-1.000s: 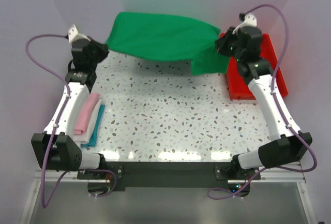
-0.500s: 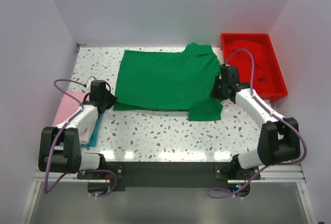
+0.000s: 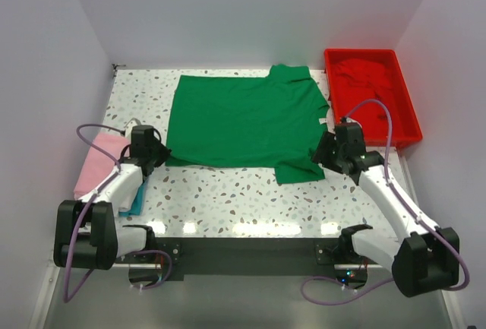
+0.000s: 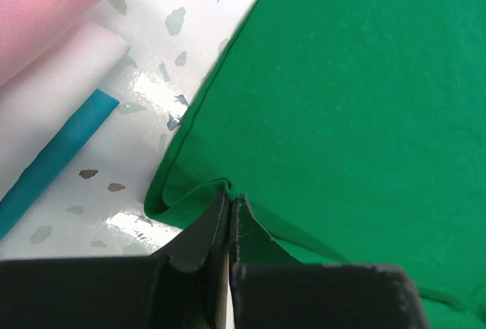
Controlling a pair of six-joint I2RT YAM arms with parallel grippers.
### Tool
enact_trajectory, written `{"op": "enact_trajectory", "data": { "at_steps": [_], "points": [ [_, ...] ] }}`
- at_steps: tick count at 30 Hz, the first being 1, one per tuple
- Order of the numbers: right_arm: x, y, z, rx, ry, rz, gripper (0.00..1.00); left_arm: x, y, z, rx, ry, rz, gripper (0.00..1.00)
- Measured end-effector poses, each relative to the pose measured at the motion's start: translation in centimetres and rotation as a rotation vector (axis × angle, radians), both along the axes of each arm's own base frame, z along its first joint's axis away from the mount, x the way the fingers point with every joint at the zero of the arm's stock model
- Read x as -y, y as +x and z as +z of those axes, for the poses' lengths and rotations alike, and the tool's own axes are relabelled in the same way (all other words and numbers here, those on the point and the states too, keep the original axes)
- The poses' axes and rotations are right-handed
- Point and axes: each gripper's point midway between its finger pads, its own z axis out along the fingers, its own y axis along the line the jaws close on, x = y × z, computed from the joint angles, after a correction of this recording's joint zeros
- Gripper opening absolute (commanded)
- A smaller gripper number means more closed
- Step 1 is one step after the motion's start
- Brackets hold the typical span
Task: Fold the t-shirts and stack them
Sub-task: Flatten the tshirt out
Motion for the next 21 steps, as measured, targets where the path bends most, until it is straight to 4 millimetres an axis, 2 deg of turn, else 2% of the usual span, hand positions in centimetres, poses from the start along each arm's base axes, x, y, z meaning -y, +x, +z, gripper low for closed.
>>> {"op": "enact_trajectory", "data": {
  "at_steps": [4, 5, 10, 17, 21],
  "points": [
    [0.5, -2.4, -1.5, -0.022, 0.008, -0.019, 0.44, 0.0, -0.3, -0.3, -0.006, -0.002, -0.002, 0.00],
    [0.6, -2.7, -1.9, -0.033, 0.005, -0.023, 0.40, 0.1, -0.3, -0.4, -0.005, -0.003, -0.004, 0.00],
    [1.2, -3.1, -3.7, -0.083, -0.028, -0.051, 0.36, 0.2, -0.4, -0.6, -0.007, -0.009, -0.010, 0.00],
    [2.0, -3.2, -6.4, -0.152, -0.075, -0.088, 0.36, 0.3, -0.3, -0.5, -0.004, -0.011, -0.012, 0.00],
    [2.5, -2.7, -7.2, -0.161, -0.107, -0.107, 0.38, 0.3, -0.3, -0.5, -0.005, -0.012, -0.013, 0.00]
  ]
}}
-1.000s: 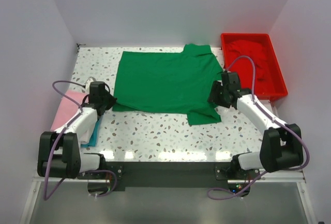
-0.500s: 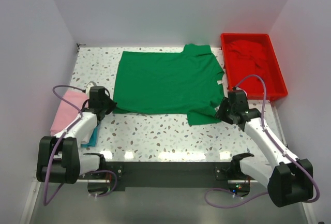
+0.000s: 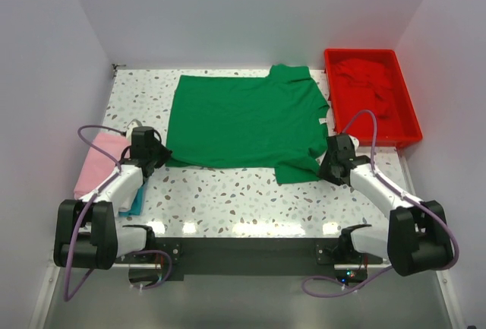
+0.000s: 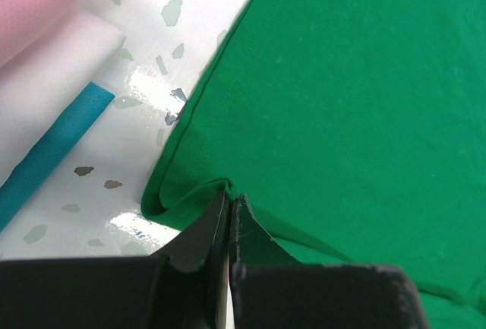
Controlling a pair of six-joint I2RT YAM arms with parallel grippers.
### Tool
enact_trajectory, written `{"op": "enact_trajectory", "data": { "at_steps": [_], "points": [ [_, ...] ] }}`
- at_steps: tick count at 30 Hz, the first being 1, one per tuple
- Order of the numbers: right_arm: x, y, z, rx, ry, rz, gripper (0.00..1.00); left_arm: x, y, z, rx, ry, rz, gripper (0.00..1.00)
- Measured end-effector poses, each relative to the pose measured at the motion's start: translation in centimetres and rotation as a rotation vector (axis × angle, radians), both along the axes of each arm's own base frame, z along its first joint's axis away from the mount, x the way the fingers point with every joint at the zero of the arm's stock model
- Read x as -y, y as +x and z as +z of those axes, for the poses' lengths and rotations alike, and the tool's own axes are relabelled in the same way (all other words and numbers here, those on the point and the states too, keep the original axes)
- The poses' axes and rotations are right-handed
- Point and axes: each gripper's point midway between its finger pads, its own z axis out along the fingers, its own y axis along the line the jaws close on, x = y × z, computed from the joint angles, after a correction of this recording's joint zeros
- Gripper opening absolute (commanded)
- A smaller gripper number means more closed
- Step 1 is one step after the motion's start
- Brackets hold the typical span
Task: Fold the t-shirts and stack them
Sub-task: Flatten the tshirt out
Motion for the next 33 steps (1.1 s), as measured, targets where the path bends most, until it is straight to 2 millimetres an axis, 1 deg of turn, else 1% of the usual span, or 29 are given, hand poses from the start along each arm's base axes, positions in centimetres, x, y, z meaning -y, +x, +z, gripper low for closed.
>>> {"op": "enact_trajectory", "data": {
  "at_steps": [3, 9, 14, 17, 22, 25, 28, 29, 33],
  "points": [
    [0.4, 0.2, -0.7, -0.012, -0.023, -0.010, 0.40, 0.0, 0.0, 0.0, 0.000, -0.001, -0.001, 0.00],
    [0.6, 0.8, -1.5, -0.020, -0.041, -0.018, 0.39, 0.0, 0.0, 0.0, -0.002, -0.001, -0.001, 0.00],
    [0.5, 1.4, -1.3, 0.002, -0.039, -0.020, 0.38, 0.0, 0.0, 0.0, -0.002, -0.001, -0.001, 0.00],
    [0.5, 1.6, -1.4, 0.005, -0.039, -0.020, 0.32, 0.0, 0.0, -0.1, -0.002, 0.000, -0.002, 0.00],
    [0.4, 1.8, -1.7, 0.001, -0.040, -0.019, 0.15, 0.0, 0.0, -0.1, -0.002, -0.001, -0.001, 0.00],
    [0.4, 1.7, -1.7, 0.001, -0.040, -0.019, 0.08, 0.0, 0.0, -0.1, -0.005, -0.001, -0.001, 0.00],
    [0.4, 1.6, -0.9, 0.017, -0.036, -0.019, 0.05, 0.0, 0.0, -0.2, -0.006, 0.000, -0.001, 0.00],
    [0.4, 1.5, -0.4, 0.030, -0.032, -0.018, 0.03, 0.0, 0.0, -0.1, -0.006, 0.000, -0.001, 0.00],
    [0.1, 0.7, 2.4, 0.094, 0.005, -0.007, 0.02, 0.0, 0.1, 0.1, -0.003, 0.000, -0.001, 0.00]
  ]
}}
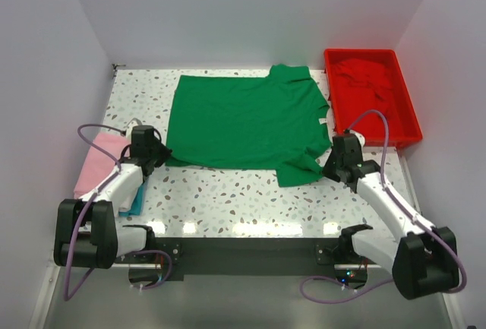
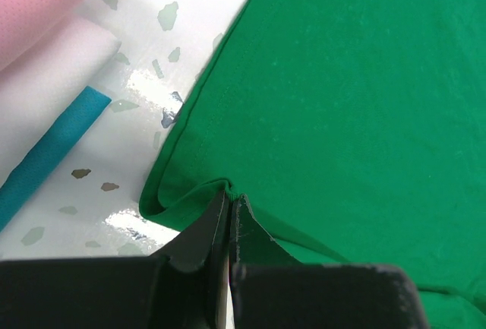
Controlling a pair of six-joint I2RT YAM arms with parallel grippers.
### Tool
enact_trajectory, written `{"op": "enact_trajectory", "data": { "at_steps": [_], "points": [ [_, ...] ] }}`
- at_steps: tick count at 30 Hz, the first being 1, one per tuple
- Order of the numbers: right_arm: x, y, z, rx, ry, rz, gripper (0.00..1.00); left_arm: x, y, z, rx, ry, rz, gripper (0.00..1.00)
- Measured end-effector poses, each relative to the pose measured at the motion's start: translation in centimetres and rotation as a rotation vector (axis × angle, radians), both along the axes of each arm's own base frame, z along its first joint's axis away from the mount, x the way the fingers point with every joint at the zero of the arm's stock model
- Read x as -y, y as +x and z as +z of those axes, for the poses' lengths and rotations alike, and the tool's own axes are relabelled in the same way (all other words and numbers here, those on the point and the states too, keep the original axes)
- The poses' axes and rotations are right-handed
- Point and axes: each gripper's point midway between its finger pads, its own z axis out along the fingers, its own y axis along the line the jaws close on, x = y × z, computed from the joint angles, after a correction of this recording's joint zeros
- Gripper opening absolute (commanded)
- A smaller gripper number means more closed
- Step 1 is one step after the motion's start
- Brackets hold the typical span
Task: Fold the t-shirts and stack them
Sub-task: Flatten the tshirt out, then fold the tshirt
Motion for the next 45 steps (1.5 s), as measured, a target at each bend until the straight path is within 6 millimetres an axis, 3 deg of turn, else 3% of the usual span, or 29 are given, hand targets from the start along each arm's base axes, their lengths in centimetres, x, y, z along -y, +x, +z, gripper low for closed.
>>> {"op": "enact_trajectory", "data": {
  "at_steps": [7, 17, 25, 30, 34, 37, 41, 45],
  "points": [
    [-0.9, -3.1, 3.7, 0.062, 0.087, 0.048, 0.02, 0.0, 0.4, 0.6, 0.007, 0.000, 0.000, 0.00],
    [-3.4, -7.1, 6.2, 0.079, 0.260, 0.125, 0.00, 0.0, 0.6, 1.0, 0.013, 0.003, -0.004, 0.00],
    [-4.2, -8.1, 9.9, 0.154, 0.318, 0.162, 0.00, 0.0, 0.5, 1.1, -0.001, 0.005, -0.005, 0.00],
    [-4.4, -8.1, 10.2, 0.156, 0.330, 0.167, 0.00, 0.0, 0.1, 0.8, -0.023, 0.007, -0.005, 0.00],
    [-4.5, -7.5, 10.2, 0.128, 0.326, 0.164, 0.00, 0.0, -0.1, 0.7, -0.032, 0.007, -0.005, 0.00],
    [-4.2, -6.2, 11.5, 0.143, 0.294, 0.156, 0.00, -0.1, -0.3, 0.5, -0.042, 0.008, -0.005, 0.00],
    [-3.7, -2.8, 14.4, 0.203, 0.236, 0.148, 0.00, -0.1, -0.1, 0.7, -0.048, 0.011, -0.003, 0.00],
    [-3.6, 1.5, 16.1, 0.249, 0.180, 0.140, 0.00, 0.0, 1.7, 1.6, -0.042, 0.011, -0.002, 0.00]
  ]
}}
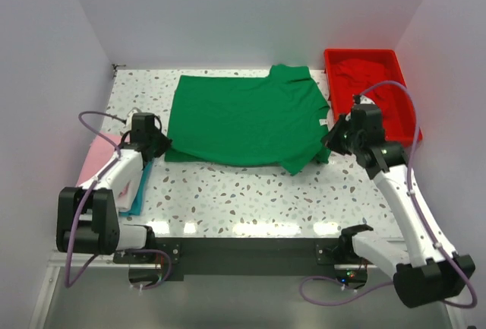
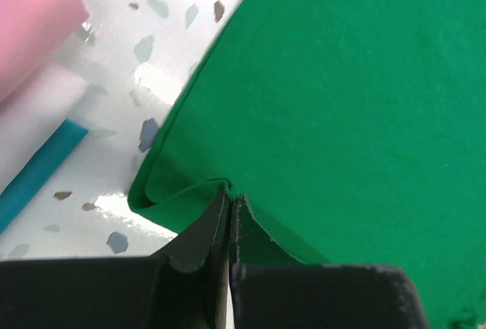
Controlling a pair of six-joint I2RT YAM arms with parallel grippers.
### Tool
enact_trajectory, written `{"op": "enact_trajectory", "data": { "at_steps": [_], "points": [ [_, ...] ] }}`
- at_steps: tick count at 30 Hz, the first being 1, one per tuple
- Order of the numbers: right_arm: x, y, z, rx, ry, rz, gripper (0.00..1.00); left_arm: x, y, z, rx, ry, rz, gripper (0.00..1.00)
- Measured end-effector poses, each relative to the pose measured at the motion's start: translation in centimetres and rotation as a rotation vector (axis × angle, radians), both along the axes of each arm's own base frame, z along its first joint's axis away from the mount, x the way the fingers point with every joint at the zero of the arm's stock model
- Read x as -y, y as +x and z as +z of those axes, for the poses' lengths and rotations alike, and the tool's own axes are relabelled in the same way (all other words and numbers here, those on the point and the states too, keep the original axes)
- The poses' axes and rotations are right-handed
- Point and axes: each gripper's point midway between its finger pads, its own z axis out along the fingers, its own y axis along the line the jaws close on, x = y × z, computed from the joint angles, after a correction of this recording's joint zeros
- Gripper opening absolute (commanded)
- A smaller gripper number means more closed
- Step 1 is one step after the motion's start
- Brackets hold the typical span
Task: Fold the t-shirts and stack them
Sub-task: Fold the tshirt
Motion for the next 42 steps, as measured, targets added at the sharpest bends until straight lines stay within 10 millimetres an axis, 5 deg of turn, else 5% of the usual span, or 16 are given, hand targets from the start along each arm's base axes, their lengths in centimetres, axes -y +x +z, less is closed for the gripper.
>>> {"op": "enact_trajectory", "data": {
  "at_steps": [14, 23, 30, 39, 42],
  "points": [
    [0.0, 10.4, -5.5, -0.105, -0.161, -0.016, 0.00, 0.2, 8.8, 1.8, 0.012, 0.007, 0.008, 0.00],
    [0.9, 15.9, -3.4, -0.045, -0.162, -0.061, 0.00, 0.1, 12.3, 0.6, -0.032, 0.020, 0.018, 0.00],
    [2.6, 19.1, -4.5, -0.063, -0.152, -0.106, 0.00, 0.1, 13.5, -0.3, -0.058, 0.025, 0.022, 0.00],
    [2.5, 22.3, -7.2, -0.108, -0.137, -0.098, 0.00, -0.8, 14.1, -1.5, -0.090, 0.026, 0.040, 0.00],
    [2.3, 23.5, -7.9, -0.115, -0.129, -0.093, 0.00, -1.3, 14.2, -1.7, -0.095, 0.026, 0.048, 0.18]
  ]
}}
